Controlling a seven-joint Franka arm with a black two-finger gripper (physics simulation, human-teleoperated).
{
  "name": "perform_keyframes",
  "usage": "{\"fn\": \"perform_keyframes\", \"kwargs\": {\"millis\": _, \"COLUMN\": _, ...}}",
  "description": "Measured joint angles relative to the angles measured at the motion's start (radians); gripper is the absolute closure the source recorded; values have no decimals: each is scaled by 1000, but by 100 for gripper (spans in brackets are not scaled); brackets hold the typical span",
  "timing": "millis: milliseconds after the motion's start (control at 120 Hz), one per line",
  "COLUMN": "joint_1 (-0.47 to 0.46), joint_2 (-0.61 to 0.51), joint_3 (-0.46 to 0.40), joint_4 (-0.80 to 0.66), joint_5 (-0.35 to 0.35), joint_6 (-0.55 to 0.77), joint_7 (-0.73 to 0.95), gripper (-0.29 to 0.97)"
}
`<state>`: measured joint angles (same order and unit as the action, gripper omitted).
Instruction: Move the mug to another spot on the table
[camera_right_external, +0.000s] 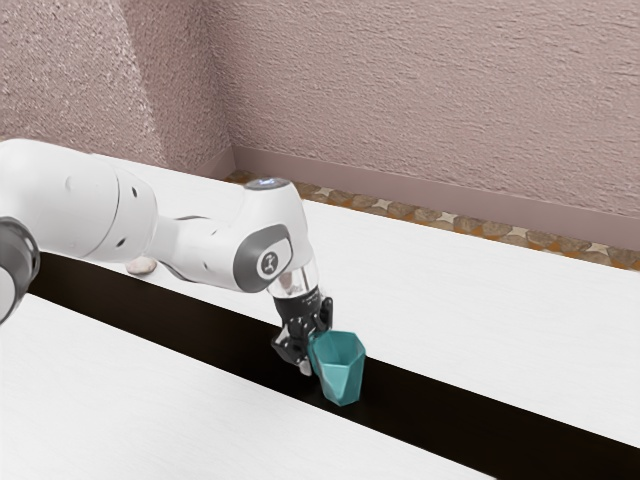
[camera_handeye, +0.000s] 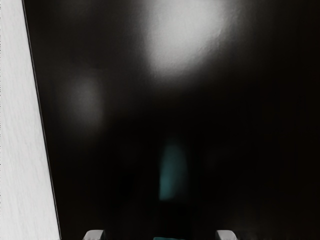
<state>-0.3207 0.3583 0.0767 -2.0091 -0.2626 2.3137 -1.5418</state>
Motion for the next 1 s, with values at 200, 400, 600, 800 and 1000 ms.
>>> {"fn": "perform_keyframes", "kwargs": {"millis": 200, "joint_1": -7, "joint_2": -20, "joint_3": 0, "joint_4": -3, "joint_5": -38, "joint_6": -6, "joint_7": -1, "gripper": 55}}
{"fn": "perform_keyframes", "kwargs": {"millis": 400, "joint_1": -11, "joint_2": -49, "joint_3": 0, "joint_4": -12, "joint_5": -213, "joint_6": -27, "joint_7": 10, "gripper": 64}}
{"fn": "perform_keyframes", "kwargs": {"millis": 600, "joint_1": -11, "joint_2": -74, "joint_3": 8, "joint_4": -24, "joint_5": -367, "joint_6": -68, "joint_7": 39, "gripper": 63}}
{"fn": "perform_keyframes", "kwargs": {"millis": 800, "joint_1": 19, "joint_2": -96, "joint_3": 17, "joint_4": -48, "joint_5": -383, "joint_6": -83, "joint_7": 81, "gripper": 67}}
{"fn": "perform_keyframes", "kwargs": {"millis": 1000, "joint_1": 84, "joint_2": -100, "joint_3": 50, "joint_4": -59, "joint_5": -373, "joint_6": -102, "joint_7": 148, "gripper": 73}}
